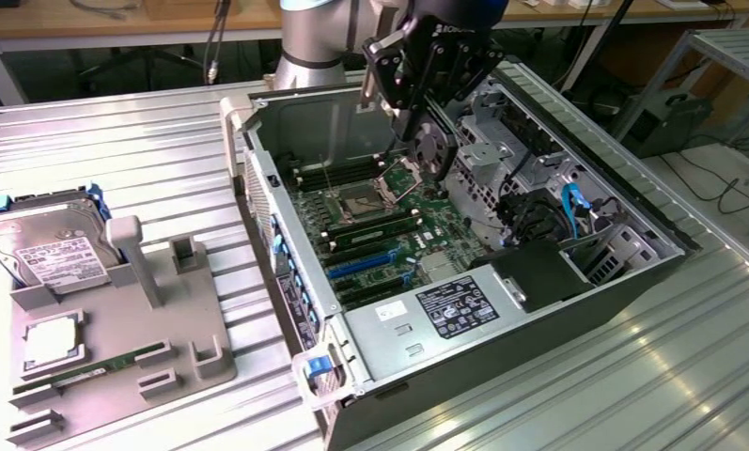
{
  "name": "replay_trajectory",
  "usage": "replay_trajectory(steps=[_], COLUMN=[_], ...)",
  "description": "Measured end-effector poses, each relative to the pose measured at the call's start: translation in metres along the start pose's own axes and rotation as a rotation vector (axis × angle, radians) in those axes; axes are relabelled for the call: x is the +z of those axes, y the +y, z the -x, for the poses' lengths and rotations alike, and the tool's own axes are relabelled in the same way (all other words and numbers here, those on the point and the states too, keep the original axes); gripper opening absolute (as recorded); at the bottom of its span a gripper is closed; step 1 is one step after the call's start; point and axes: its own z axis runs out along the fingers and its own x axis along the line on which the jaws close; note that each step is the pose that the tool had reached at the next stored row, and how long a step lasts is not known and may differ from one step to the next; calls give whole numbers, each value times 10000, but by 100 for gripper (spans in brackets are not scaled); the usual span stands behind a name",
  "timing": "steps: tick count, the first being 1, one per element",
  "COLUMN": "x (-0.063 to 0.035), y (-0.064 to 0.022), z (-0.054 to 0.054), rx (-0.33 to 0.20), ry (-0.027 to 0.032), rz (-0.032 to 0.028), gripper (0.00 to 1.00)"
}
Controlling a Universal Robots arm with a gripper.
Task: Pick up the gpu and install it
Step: 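Pick up the gpu and move the gpu toward the slot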
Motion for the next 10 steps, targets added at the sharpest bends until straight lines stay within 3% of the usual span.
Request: replay_trajectory(steps=[8,10], x=[15,23], y=[-3,-3], z=[175,206], rx=[-1,-34], ry=[0,-34], rz=[-1,-1], gripper=[28,28])
